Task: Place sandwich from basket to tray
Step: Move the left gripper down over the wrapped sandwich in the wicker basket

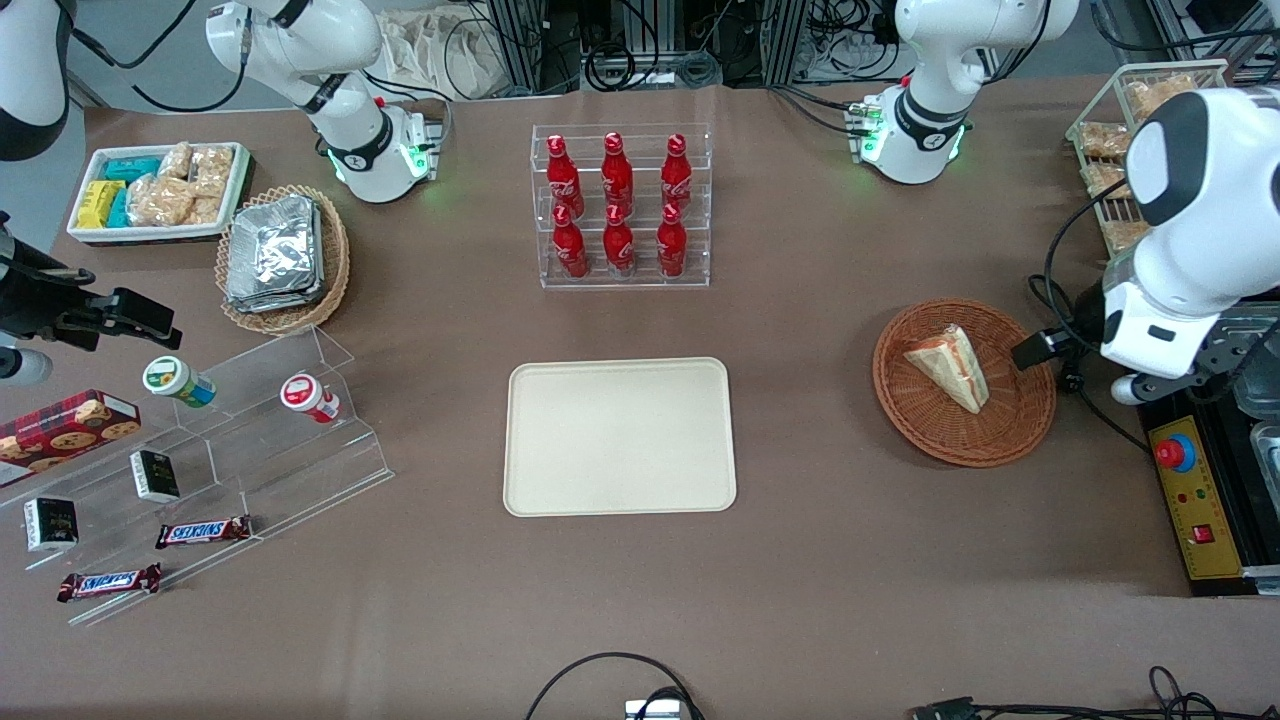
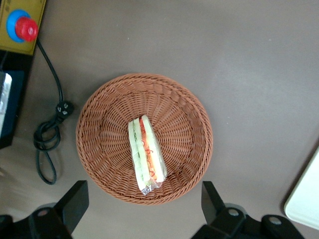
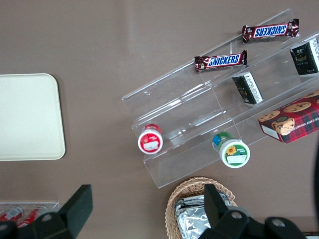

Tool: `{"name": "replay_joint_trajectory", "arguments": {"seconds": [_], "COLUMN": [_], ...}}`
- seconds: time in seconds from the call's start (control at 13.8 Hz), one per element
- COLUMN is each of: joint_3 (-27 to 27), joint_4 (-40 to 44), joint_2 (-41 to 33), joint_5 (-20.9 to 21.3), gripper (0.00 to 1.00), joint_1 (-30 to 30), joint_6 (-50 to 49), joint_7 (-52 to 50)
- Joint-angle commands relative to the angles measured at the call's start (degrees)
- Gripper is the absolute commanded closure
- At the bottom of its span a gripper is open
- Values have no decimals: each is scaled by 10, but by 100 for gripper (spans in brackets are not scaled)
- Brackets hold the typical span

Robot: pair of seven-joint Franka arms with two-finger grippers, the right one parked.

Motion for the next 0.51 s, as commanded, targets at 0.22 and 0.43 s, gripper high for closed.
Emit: {"name": "replay_joint_trajectory", "arguments": {"seconds": [0.22, 0.43], "joint_3": [-3, -3], "joint_4": [-139, -168], "joint_2": [-29, -12], "joint_5": [5, 3], "gripper": [0, 0], "joint_1": [0, -2], "joint_6": [136, 176], "joint_7": [-67, -94]}}
